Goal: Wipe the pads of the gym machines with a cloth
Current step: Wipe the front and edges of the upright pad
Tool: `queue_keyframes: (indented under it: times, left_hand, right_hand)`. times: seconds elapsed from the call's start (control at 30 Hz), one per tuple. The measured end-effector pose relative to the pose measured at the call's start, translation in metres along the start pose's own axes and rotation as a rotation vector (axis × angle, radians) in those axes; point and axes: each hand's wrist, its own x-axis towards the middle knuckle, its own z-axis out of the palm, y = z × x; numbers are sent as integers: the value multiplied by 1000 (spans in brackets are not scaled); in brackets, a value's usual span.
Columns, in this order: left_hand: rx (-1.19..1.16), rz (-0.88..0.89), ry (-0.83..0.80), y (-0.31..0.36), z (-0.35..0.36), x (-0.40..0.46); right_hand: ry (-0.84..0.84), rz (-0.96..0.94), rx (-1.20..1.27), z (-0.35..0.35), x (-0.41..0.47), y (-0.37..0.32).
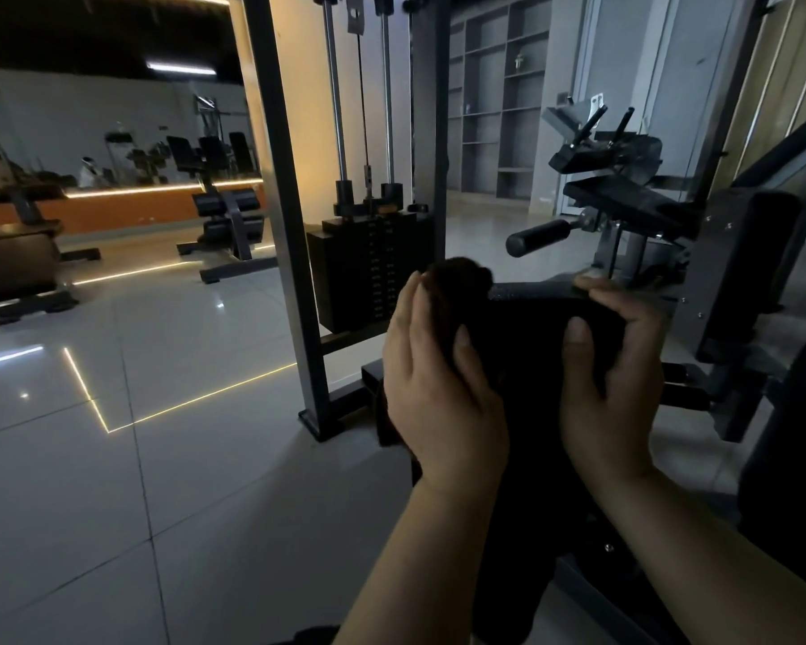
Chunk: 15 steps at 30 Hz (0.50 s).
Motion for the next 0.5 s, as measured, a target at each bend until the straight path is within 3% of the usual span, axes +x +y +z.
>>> queue_keyframes:
  times: [0.17, 0.33, 0.5]
  left_hand:
    - [-59, -216, 8, -37, -20, -71]
    - [-59, -672, -163, -63, -42, -134]
    - [-196, -489, -98, -24, -36, -74]
  right_hand:
    - [16, -6, -12, 1, -1, 1]
    - [18, -15, -40, 1, -1, 1]
    - [22, -1, -45, 1, -1, 0]
